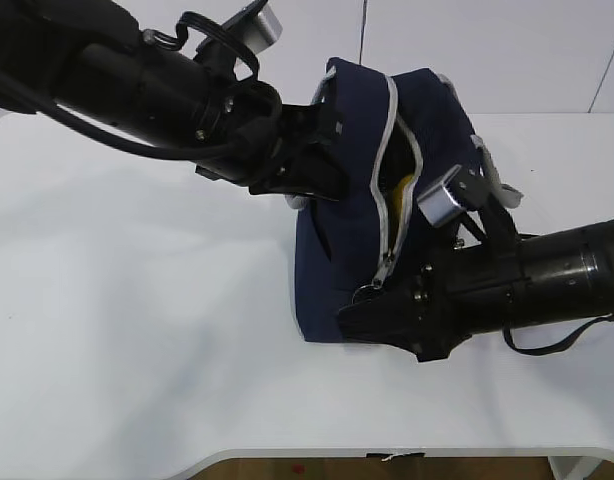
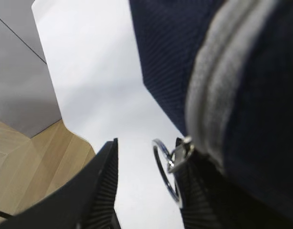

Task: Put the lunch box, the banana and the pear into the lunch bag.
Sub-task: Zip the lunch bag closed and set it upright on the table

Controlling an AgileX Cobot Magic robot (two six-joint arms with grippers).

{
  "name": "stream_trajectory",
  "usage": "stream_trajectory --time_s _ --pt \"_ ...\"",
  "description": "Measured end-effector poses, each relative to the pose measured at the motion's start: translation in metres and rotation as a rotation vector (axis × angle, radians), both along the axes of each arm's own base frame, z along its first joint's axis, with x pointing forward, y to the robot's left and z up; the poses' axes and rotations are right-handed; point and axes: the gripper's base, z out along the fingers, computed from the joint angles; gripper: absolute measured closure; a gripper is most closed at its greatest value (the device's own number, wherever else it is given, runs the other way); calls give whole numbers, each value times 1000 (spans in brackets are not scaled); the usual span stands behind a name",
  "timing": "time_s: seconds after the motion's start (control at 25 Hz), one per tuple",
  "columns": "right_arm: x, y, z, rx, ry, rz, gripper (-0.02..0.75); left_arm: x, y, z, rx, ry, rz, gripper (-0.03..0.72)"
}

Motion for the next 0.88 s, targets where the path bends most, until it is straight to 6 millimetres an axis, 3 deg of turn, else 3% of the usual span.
stream_trajectory --time_s 0.2,0.68,0.88 --pt "1 0 1 13 3 -18 437 0 0 0 0 0 0 692" --pt "2 0 1 19 12 -29 731 0 0 0 2 -2 -2 693" --pt "-1 0 -1 -4 35 -5 731 0 0 0 5 -2 -5 692"
